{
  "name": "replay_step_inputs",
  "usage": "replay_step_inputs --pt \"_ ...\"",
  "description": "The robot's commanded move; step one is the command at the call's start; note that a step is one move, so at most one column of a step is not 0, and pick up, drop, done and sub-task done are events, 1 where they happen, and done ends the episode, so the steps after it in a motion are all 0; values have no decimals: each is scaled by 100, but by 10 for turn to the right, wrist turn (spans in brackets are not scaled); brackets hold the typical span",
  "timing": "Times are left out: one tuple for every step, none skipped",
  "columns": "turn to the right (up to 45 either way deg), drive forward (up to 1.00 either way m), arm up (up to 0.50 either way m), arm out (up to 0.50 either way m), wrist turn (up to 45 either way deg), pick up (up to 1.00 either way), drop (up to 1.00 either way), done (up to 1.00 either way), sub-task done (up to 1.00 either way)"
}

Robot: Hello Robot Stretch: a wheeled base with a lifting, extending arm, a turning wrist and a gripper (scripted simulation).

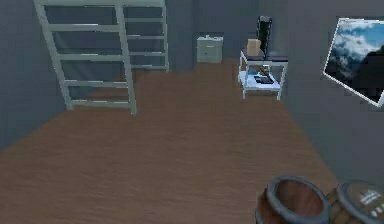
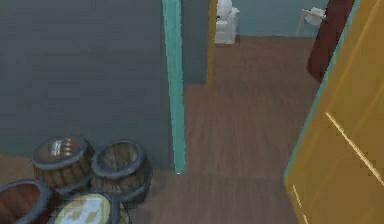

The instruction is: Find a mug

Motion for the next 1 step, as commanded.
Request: replay_step_inputs --pt "0 100 0 0 0 0 0 0 0"
